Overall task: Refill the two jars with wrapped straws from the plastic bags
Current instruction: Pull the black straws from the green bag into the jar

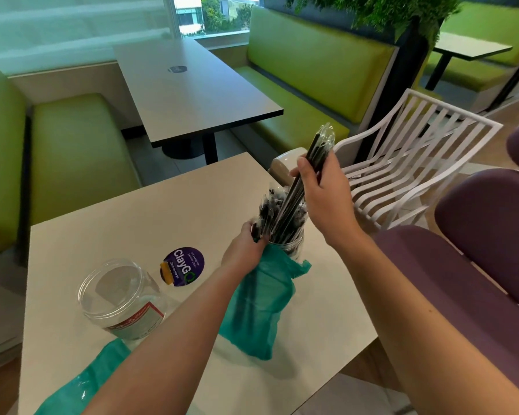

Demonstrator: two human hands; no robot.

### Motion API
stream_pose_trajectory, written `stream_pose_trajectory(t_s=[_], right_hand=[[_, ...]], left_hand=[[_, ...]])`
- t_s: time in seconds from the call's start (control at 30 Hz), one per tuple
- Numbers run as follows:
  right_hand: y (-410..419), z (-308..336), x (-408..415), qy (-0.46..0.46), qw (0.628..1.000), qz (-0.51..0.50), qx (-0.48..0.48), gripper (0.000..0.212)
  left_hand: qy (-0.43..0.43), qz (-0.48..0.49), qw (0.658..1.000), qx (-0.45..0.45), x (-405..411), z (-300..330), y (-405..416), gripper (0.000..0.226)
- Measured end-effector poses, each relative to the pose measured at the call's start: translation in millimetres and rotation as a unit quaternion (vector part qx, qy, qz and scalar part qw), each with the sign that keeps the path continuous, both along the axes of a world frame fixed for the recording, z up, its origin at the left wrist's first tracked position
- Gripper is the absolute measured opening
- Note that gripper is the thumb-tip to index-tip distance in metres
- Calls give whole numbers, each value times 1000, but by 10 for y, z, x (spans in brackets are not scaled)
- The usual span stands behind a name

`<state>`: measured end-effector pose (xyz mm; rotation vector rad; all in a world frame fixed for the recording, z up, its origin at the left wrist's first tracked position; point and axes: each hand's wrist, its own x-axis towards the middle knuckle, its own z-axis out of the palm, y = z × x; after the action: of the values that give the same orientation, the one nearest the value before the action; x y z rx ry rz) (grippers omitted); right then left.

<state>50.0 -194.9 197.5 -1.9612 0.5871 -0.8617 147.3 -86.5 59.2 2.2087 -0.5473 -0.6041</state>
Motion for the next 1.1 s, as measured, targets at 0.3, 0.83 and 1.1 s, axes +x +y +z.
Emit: stream_pose_trajectory(t_s=[0.3, 0.83, 1.1], right_hand=[[-8, -443, 229, 58, 998, -21, -21, 28], [64, -567, 474, 75, 994, 64, -40, 40], [110, -985, 350, 198, 966, 74, -149, 28]], left_hand=[[19, -6, 1000, 18, 81, -31, -11, 61], [40, -6, 999, 1, 116, -41, -9, 62], [40, -3, 999, -14, 105, -41, -6, 56]])
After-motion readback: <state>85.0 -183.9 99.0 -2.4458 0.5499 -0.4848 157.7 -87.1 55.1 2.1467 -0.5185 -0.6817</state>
